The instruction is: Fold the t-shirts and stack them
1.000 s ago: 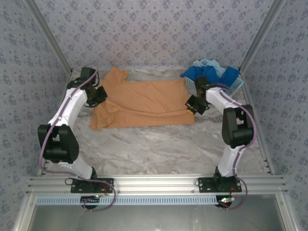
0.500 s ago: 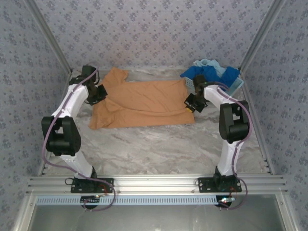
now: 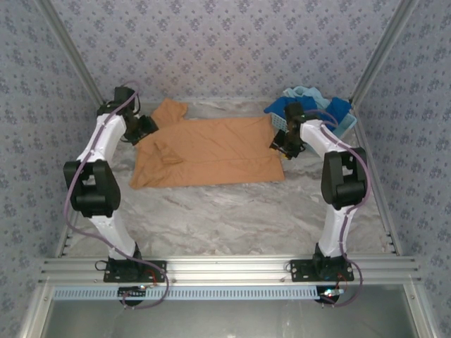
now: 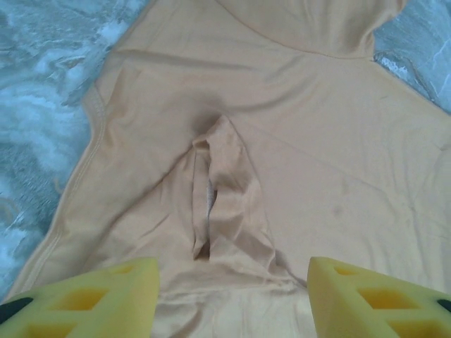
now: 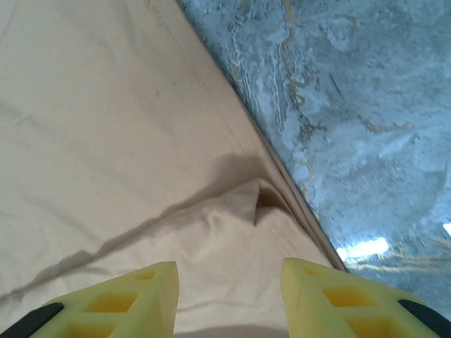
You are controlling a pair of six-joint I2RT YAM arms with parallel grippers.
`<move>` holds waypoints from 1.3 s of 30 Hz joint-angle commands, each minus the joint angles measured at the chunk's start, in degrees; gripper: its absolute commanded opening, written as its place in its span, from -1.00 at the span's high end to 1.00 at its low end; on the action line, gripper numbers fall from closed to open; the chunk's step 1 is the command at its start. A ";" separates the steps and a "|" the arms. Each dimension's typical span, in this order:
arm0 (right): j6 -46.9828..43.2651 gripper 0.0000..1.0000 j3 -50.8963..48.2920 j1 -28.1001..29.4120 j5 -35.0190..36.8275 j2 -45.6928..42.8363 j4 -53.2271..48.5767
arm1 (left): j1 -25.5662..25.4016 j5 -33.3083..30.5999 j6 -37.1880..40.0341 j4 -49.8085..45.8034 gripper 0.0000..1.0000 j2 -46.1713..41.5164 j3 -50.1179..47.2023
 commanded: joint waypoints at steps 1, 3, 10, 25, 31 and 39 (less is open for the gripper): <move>-2.11 0.15 -6.63 0.92 -0.19 -6.78 1.85 | 1.33 -0.11 -4.41 -4.77 -0.10 -10.15 -8.27; -2.91 0.27 -10.76 1.59 -1.41 -8.93 4.41 | 3.06 2.39 -6.69 -4.89 -0.05 -13.79 -15.73; -6.49 0.58 -17.23 3.49 -4.71 -9.85 9.10 | 13.83 12.25 -14.60 1.61 -0.05 -17.44 -33.51; -9.05 0.64 -20.50 1.93 -2.66 -7.18 9.88 | 17.32 11.99 -49.11 15.78 -0.25 -18.07 -42.83; -9.62 0.64 -20.85 1.78 -0.53 -6.91 9.26 | 17.07 11.75 -52.98 19.28 -0.06 -13.71 -41.62; -10.12 0.65 -20.23 1.63 2.40 -3.94 8.12 | 18.15 8.91 -48.09 16.96 0.73 -11.52 -40.83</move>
